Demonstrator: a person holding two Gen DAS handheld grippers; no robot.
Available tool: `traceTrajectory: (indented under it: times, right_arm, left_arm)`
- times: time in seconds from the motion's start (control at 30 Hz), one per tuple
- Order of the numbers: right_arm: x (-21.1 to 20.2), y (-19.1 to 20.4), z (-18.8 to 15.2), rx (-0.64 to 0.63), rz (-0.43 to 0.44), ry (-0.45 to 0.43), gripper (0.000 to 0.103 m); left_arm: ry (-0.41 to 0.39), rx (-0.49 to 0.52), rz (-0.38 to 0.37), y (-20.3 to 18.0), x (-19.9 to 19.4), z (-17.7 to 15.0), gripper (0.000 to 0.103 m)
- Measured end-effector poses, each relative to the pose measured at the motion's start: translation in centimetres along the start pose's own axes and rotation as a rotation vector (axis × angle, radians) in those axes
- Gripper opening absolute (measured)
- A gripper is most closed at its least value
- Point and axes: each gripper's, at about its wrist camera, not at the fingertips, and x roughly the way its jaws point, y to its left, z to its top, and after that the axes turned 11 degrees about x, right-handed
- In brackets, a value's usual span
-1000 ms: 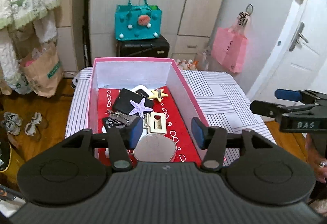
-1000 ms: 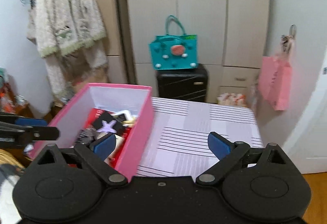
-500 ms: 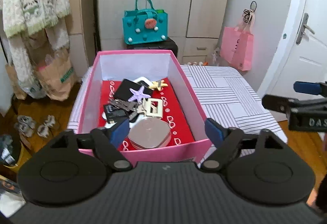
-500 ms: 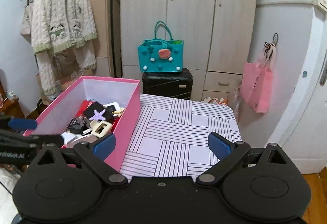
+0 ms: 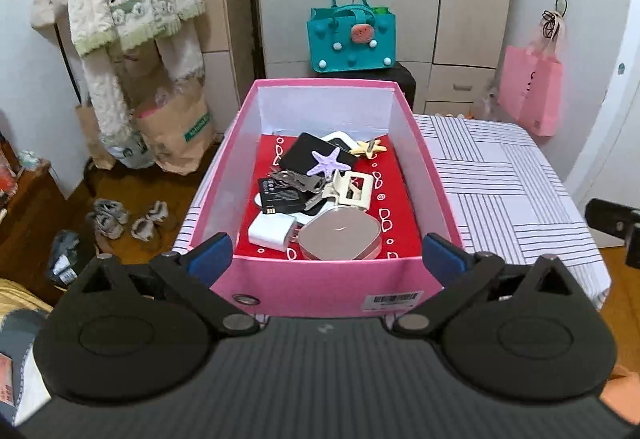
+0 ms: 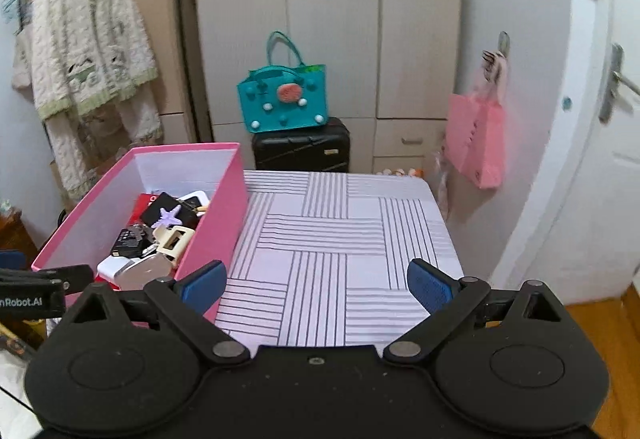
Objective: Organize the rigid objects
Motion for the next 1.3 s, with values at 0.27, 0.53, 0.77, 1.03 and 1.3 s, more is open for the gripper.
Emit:
traceTrajectory:
  times: [0.27,0.53,0.77,1.03,1.3]
  right_arm:
    - [-1.0,-0.5,-1.1,0.004,-0.045,-0.019,0.099]
    - [-1.8,-0.5,-2.0,-0.010,-0.028,-0.059,0.099]
    - [-2.0,-0.7,-2.2,-0.018,-0.049,-0.087,0.099]
    - [-2.0,-0.3,-3.0,-0.047,-0.069,-0.130,0.099]
    - [-1.2,-0.5,-3.7,-0.052,-0.069,-0.118,0.099]
  left_arm:
    - [-0.009,0.019,-0.006,-0.9,-0.6,-0.9,0.102]
    - [-0.017,0.073,0.007,-2.6,-0.9,-1.5,0.102]
    - [-0.023,0.078,-0.011,-3.4,-1.0,-1.8,0.102]
    - [-0.048,0.054,0.023,-3.4,-1.1,-2.0,0.102]
    - [-0.043,0.053,0.031,-3.4,-0.7,-2.3,0.102]
